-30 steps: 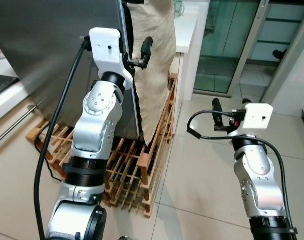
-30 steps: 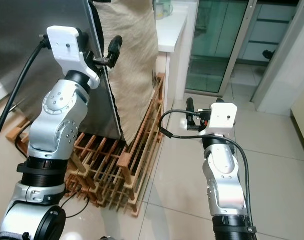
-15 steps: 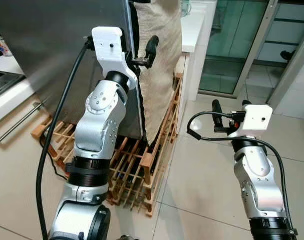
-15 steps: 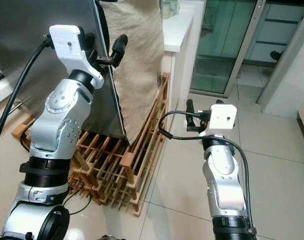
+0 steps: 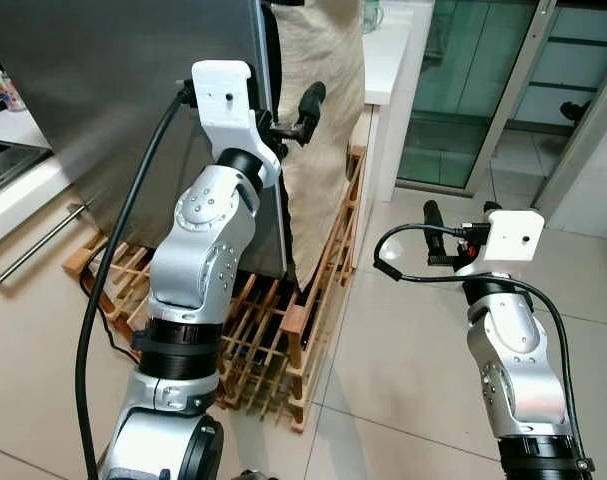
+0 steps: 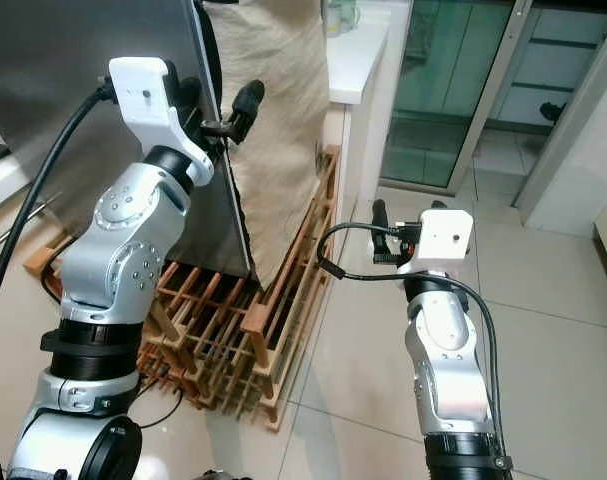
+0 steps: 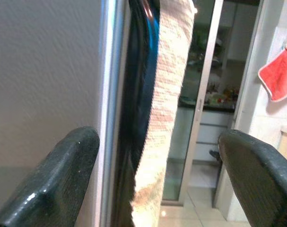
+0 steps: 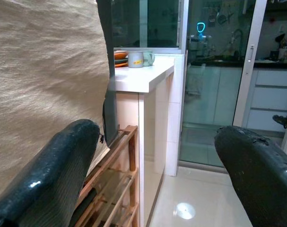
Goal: Restocking fridge
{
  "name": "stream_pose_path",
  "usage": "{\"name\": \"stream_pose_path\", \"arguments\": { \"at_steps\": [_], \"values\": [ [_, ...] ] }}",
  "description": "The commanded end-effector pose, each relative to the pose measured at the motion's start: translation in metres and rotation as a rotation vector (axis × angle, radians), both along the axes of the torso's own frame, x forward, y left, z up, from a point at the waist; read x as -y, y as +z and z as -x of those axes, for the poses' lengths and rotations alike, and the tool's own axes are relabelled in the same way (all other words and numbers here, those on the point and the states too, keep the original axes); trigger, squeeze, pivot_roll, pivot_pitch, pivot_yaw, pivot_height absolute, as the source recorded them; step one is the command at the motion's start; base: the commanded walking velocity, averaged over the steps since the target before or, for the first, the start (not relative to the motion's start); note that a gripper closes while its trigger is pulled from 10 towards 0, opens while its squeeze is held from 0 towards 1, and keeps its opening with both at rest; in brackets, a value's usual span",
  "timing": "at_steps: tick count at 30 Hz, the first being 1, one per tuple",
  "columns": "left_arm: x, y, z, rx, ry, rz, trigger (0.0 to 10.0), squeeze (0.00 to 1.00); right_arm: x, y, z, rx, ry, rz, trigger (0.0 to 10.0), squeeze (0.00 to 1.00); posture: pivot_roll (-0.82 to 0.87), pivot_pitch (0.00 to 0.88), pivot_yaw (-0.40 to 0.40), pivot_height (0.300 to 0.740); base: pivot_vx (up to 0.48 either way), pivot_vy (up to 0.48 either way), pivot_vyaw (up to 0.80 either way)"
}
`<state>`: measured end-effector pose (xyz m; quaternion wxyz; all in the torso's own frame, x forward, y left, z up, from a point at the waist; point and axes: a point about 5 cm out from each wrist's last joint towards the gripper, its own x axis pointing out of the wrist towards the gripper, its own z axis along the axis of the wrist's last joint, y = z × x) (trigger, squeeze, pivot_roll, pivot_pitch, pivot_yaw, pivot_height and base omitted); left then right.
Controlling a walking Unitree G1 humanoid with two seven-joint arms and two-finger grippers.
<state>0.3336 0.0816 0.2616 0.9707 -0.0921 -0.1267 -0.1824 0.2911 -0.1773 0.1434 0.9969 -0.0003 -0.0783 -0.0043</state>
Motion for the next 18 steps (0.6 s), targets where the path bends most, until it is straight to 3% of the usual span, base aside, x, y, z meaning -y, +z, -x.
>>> {"name": "stream_pose_path", "arguments": {
  "at_steps": [1,8,14,17,18],
  "values": [
    [0.008,-0.011,0.001,-0.060,-0.049,-0.014,10.0,0.00,0.002,-0.004,0.001,-0.012,-0.002,0.006,10.0,0.00,-0.17,0.000,0.068,0.740,0.000,0.000,0.00],
    [0.012,-0.011,-0.002,-0.053,-0.056,-0.032,10.0,0.00,0.000,-0.006,-0.001,-0.016,0.005,0.008,10.0,0.00,-0.17,0.000,0.067,0.740,0.000,0.000,0.00],
    [0.014,-0.020,-0.021,-0.067,0.028,-0.091,10.0,0.00,-0.002,-0.007,-0.004,-0.019,0.013,0.007,10.0,0.00,-0.17,0.000,0.067,0.740,0.000,0.000,0.00],
    [0.023,-0.019,-0.030,-0.078,-0.001,-0.057,10.0,0.00,-0.002,-0.006,-0.004,-0.016,0.015,0.008,10.0,0.00,-0.18,0.000,0.069,0.740,0.000,0.000,0.00],
    [0.034,-0.017,-0.032,-0.069,-0.059,-0.046,10.0,0.00,-0.002,-0.006,-0.004,-0.016,0.014,0.007,10.0,0.00,-0.18,0.000,0.070,0.740,0.000,0.000,0.00]
  ]
}}
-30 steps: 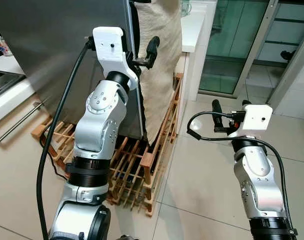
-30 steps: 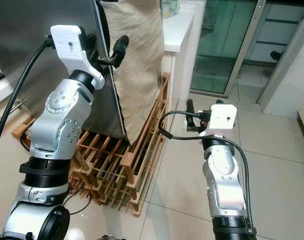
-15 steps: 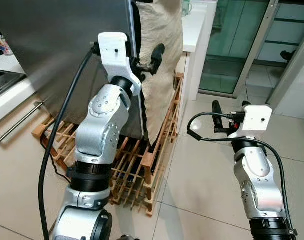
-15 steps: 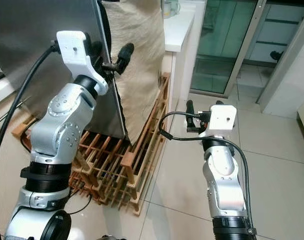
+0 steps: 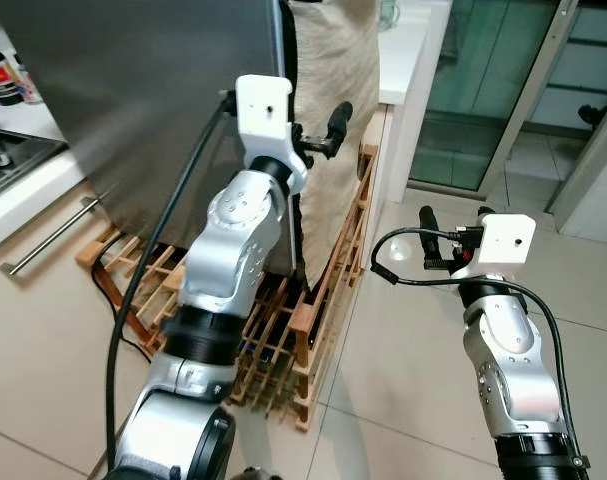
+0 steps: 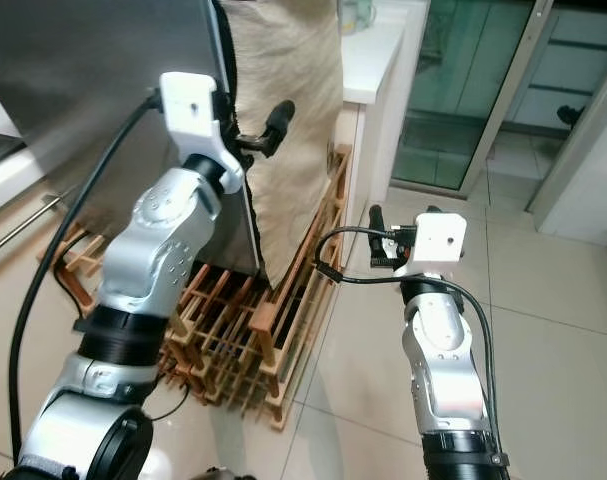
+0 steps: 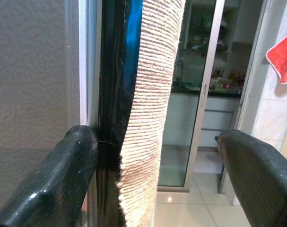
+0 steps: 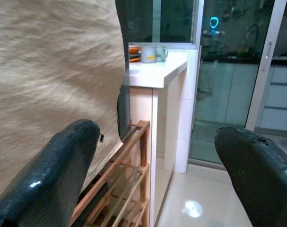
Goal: Restocking fridge
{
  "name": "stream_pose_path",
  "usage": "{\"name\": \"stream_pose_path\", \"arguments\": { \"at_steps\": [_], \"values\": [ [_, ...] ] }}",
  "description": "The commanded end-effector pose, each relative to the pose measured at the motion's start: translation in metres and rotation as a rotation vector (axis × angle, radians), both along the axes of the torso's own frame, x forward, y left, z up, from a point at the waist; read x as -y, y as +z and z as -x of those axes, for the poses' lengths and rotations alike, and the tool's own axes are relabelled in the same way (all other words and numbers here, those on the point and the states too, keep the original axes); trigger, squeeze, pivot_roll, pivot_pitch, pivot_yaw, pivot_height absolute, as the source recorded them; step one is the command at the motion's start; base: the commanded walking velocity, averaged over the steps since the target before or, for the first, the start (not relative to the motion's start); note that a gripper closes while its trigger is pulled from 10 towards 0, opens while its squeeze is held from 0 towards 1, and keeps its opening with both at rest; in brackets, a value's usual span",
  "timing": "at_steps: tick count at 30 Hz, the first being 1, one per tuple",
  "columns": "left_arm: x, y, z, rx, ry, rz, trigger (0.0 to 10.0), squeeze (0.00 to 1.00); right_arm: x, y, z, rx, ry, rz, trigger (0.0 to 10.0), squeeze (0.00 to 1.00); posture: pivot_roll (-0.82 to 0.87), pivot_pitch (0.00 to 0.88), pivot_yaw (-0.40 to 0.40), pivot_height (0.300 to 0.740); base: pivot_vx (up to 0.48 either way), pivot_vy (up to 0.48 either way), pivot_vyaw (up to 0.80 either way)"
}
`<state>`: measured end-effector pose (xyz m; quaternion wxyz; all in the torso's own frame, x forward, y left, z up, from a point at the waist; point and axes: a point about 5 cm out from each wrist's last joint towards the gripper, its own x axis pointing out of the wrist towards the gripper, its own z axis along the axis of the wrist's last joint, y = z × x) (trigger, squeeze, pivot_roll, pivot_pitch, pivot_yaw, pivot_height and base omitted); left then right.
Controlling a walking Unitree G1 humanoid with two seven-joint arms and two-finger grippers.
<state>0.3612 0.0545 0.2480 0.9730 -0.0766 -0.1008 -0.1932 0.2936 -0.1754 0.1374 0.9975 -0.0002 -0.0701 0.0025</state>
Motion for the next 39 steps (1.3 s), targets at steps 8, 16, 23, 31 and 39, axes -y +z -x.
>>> {"name": "stream_pose_path", "arguments": {
  "at_steps": [8,16,23,31,39],
  "values": [
    [0.096,0.023,0.022,0.083,-0.561,0.116,10.0,0.00,0.004,-0.007,0.007,-0.021,-0.018,0.005,10.0,0.00,-0.23,0.000,0.087,0.740,0.000,0.000,0.00],
    [0.171,0.063,0.095,0.203,-1.182,0.285,10.0,0.00,0.031,-0.043,0.047,-0.152,-0.127,0.007,10.0,0.00,-0.28,0.000,0.110,0.740,0.000,0.000,0.00],
    [0.154,0.040,0.079,0.167,-1.101,0.228,10.0,0.00,0.019,-0.044,0.045,-0.155,-0.098,0.014,10.0,0.00,-0.27,0.000,0.087,0.740,0.000,0.000,0.00],
    [0.063,0.007,0.045,0.116,-0.843,0.151,10.0,0.00,0.007,-0.033,0.035,-0.115,-0.041,0.024,10.0,0.00,-0.22,0.000,0.061,0.740,0.000,0.000,0.00],
    [-0.041,0.002,0.026,0.126,-0.297,0.173,10.0,0.00,0.008,-0.030,0.021,-0.105,-0.019,0.030,10.0,0.00,-0.15,0.000,0.040,0.740,0.000,0.000,0.00]
  ]
}}
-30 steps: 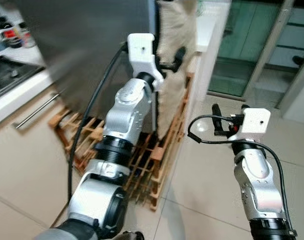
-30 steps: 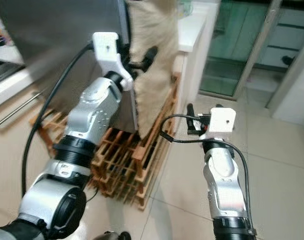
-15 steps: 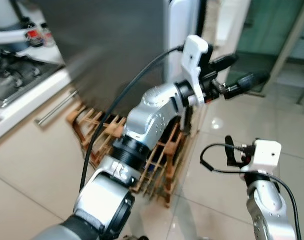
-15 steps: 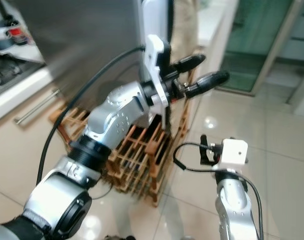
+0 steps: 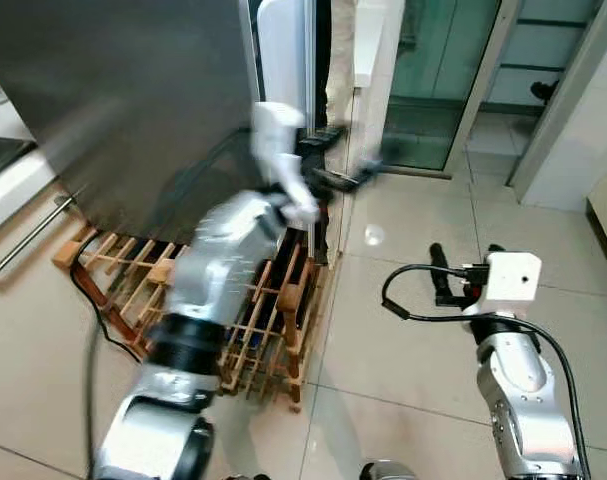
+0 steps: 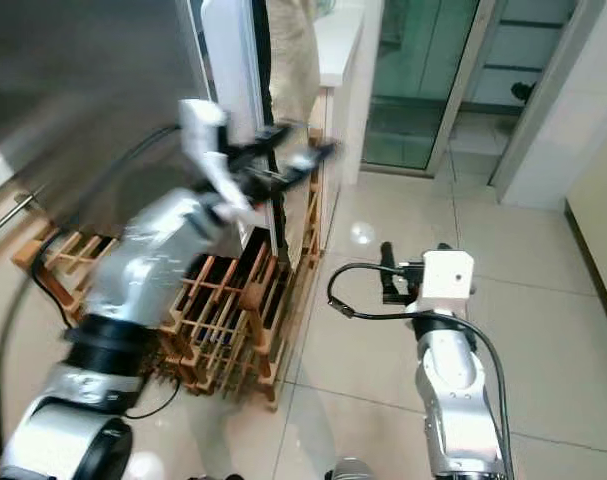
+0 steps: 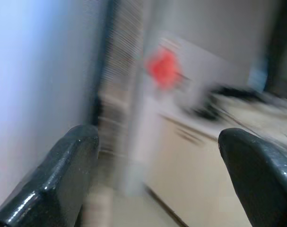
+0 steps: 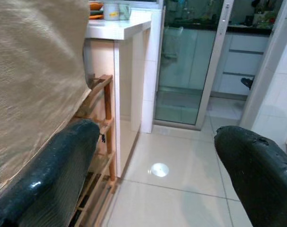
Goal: Restocking fridge
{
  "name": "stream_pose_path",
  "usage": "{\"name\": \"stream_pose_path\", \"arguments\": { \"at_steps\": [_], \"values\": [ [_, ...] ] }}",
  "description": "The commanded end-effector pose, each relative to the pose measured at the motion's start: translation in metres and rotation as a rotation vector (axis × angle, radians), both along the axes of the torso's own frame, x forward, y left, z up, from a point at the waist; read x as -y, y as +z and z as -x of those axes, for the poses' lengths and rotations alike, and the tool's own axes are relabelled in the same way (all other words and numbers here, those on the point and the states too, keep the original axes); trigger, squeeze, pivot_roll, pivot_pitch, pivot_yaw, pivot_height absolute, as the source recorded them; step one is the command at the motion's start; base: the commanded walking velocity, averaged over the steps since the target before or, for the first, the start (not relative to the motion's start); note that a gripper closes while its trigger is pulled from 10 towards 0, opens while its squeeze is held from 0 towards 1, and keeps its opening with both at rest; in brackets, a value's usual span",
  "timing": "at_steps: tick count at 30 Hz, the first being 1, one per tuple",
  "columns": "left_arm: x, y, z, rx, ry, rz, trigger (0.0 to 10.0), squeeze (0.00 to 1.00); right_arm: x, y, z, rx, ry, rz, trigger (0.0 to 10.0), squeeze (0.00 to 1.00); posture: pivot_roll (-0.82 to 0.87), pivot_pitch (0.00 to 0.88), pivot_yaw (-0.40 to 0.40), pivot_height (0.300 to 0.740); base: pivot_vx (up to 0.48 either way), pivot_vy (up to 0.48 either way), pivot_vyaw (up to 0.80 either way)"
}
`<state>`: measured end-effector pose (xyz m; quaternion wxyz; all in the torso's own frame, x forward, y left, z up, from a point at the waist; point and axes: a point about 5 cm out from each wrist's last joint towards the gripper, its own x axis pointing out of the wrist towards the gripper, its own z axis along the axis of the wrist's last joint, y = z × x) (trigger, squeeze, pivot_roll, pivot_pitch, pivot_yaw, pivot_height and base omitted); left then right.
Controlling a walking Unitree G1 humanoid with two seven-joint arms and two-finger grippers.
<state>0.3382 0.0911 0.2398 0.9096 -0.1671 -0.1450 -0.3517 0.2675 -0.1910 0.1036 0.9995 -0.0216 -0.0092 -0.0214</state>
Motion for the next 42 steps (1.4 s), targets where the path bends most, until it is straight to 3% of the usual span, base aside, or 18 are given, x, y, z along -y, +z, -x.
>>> {"name": "stream_pose_path", "arguments": {
  "at_steps": [1,3,9,15,28,31,35,39,42],
  "values": [
    [-0.004,0.010,0.003,0.032,0.053,0.009,10.0,0.00,-0.008,0.004,-0.005,0.016,0.031,-0.011,10.0,0.00,-0.15,0.000,0.040,0.740,0.000,0.000,0.00],
    [-0.013,0.009,0.000,0.029,0.159,-0.016,10.0,0.00,-0.014,0.003,-0.007,0.016,0.051,-0.020,10.0,0.00,-0.15,0.000,0.039,0.740,0.000,0.000,0.00],
    [-0.004,0.004,-0.003,-0.003,0.154,-0.022,10.0,0.00,-0.018,0.002,-0.006,0.014,0.063,-0.024,10.0,0.00,-0.16,0.000,0.044,0.740,0.000,0.000,0.00],
    [0.022,0.011,-0.002,0.029,0.094,-0.026,10.0,0.00,-0.015,-0.001,-0.002,0.007,0.050,-0.027,10.0,0.00,-0.19,0.000,0.053,0.740,0.000,0.000,0.00],
    [0.076,0.032,-0.016,0.085,0.030,-0.024,10.0,0.00,-0.017,-0.013,0.021,-0.041,0.055,-0.031,10.0,0.00,-0.24,0.000,0.069,0.740,0.000,0.000,0.00],
    [0.089,0.029,-0.025,0.073,0.053,-0.087,10.0,0.00,-0.017,-0.013,0.021,-0.042,0.049,-0.033,10.0,0.00,-0.25,0.000,0.081,0.740,0.000,0.000,0.00],
    [0.105,0.015,-0.035,-0.018,0.084,-0.176,10.0,0.00,-0.017,-0.013,0.021,-0.042,0.047,-0.030,10.0,0.00,-0.25,0.000,0.085,0.740,0.000,0.000,0.00],
    [0.123,0.006,-0.036,-0.062,0.097,-0.276,10.0,0.00,-0.016,-0.012,0.019,-0.042,0.044,-0.026,10.0,0.00,-0.27,0.000,0.096,0.740,0.000,0.000,0.00],
    [0.166,0.030,-0.011,0.000,-0.207,-0.098,10.0,0.00,-0.014,-0.011,0.021,-0.040,0.041,-0.022,10.0,0.00,-0.28,0.000,0.102,0.740,0.000,0.000,0.00]
  ]
}}
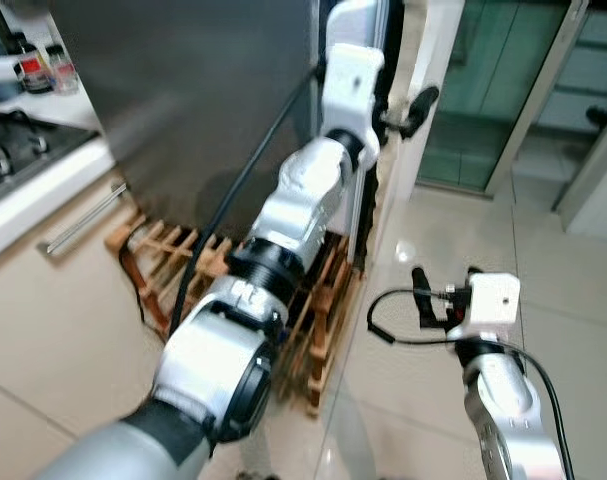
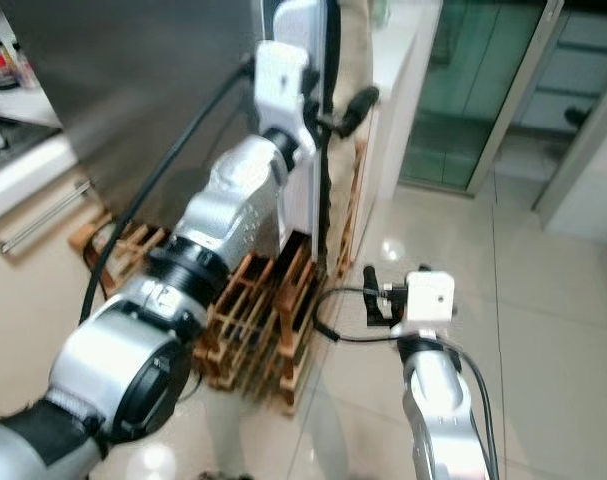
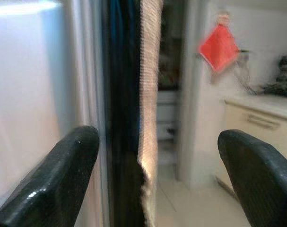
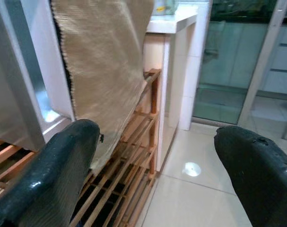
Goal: Restocking fridge
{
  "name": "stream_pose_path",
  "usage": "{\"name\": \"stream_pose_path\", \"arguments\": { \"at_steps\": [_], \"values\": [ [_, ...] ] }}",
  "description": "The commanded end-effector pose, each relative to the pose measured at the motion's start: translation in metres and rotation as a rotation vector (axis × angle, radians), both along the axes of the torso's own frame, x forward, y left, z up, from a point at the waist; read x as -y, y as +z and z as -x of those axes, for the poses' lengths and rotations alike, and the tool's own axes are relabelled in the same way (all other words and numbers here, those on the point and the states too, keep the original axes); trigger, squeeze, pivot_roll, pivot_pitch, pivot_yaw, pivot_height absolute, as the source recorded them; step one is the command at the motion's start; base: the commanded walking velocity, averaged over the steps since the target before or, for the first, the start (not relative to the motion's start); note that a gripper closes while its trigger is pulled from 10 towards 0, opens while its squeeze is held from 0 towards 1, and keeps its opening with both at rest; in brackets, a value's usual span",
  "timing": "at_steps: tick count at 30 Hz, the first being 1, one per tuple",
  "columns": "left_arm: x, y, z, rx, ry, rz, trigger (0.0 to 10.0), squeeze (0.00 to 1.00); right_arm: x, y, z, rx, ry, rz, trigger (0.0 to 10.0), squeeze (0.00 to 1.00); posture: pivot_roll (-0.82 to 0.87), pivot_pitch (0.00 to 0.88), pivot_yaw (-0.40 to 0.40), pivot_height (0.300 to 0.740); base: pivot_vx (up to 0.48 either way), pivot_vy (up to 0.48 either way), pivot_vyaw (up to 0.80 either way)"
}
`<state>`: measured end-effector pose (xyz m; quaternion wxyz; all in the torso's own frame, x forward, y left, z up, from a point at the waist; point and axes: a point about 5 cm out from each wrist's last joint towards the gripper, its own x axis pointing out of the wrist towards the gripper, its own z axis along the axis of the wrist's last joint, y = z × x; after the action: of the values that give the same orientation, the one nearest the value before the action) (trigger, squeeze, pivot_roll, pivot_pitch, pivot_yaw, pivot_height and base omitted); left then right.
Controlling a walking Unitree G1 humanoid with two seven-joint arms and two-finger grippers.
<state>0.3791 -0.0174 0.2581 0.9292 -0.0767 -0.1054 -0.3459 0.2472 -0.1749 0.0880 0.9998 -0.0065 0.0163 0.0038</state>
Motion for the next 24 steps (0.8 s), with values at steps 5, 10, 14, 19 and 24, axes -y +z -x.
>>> {"name": "stream_pose_path", "arguments": {
  "at_steps": [5,10,14,19,24],
  "values": [
    [0.094,0.052,0.098,0.097,-0.823,0.350,10.0,0.00,0.003,0.003,0.005,0.002,-0.010,0.011,10.0,0.00,-0.29,0.000,0.104,0.740,0.000,0.000,0.00],
    [0.083,0.061,0.111,0.137,-0.916,0.380,10.0,0.00,0.001,0.003,0.005,0.001,-0.009,0.009,10.0,0.00,-0.29,0.000,0.103,0.740,0.000,0.000,0.00],
    [0.050,0.026,0.076,0.111,-0.687,0.265,10.0,0.00,0.000,0.004,0.001,0.003,-0.009,0.006,10.0,0.00,-0.27,0.000,0.096,0.740,0.000,0.000,0.00],
    [-0.015,-0.012,0.041,0.041,-0.357,0.147,10.0,0.00,0.001,0.009,-0.007,0.024,-0.013,0.003,10.0,0.00,-0.25,0.000,0.095,0.740,0.000,0.000,0.00],
    [-0.132,-0.054,0.025,-0.027,0.067,0.064,10.0,0.00,0.005,0.017,-0.023,0.058,-0.022,0.023,10.0,0.00,-0.21,0.000,0.089,0.740,0.000,0.000,0.27]
  ]
}}
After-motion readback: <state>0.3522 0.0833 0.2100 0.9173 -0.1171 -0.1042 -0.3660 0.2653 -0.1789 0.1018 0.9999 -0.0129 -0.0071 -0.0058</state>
